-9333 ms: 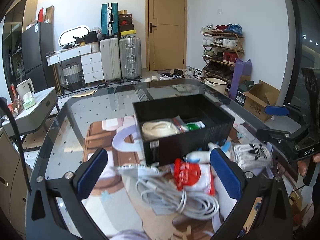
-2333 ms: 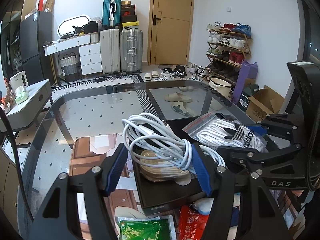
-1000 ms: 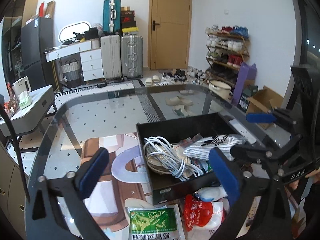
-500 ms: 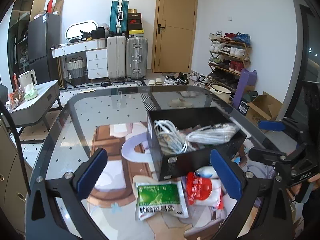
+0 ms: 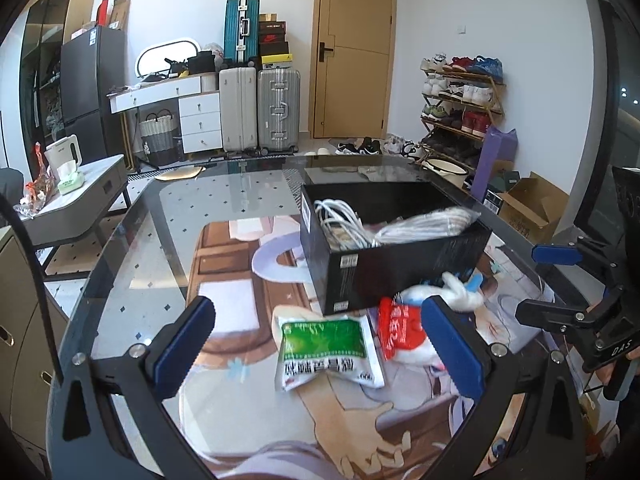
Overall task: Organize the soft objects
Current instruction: 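Move right gripper to white foam tube while left gripper moves to green granule packet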
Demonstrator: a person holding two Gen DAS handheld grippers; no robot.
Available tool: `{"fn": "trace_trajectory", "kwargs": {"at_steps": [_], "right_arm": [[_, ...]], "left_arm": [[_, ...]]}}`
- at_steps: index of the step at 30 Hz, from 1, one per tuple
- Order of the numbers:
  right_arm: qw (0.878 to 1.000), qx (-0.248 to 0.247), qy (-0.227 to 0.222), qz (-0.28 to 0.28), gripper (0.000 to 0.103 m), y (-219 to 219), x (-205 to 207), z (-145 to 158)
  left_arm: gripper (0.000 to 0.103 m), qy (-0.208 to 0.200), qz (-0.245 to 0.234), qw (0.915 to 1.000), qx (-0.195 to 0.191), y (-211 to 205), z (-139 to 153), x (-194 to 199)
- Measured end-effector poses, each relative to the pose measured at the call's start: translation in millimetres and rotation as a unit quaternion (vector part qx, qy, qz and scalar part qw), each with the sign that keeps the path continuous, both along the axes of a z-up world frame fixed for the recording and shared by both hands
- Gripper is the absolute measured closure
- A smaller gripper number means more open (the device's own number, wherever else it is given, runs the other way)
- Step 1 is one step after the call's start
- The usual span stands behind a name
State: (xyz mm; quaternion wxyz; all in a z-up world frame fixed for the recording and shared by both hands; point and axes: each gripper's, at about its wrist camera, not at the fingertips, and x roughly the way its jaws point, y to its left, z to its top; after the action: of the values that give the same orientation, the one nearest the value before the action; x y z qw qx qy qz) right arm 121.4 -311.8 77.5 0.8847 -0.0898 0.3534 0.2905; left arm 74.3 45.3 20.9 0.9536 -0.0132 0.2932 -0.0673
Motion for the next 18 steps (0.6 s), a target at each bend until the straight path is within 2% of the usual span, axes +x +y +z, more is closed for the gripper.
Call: {"fn": "trace_trajectory", "kwargs": {"at_steps": [10, 18], "right_arm": [[1.000, -0.007, 0.019, 0.016, 0.001, -2.3, -16.3, -17.6], [0.999, -0.012, 0.032, 0.039, 0.001, 4.4, -28.8, -25.9]], "left_arm": [[0.000, 0.025, -0.002, 0.9997, 0.004, -0.8, -17.9, -15.5], [0.000, 0.028, -0.007, 0.9996, -0.001, -0.1, -19.2, -25.3]]}}
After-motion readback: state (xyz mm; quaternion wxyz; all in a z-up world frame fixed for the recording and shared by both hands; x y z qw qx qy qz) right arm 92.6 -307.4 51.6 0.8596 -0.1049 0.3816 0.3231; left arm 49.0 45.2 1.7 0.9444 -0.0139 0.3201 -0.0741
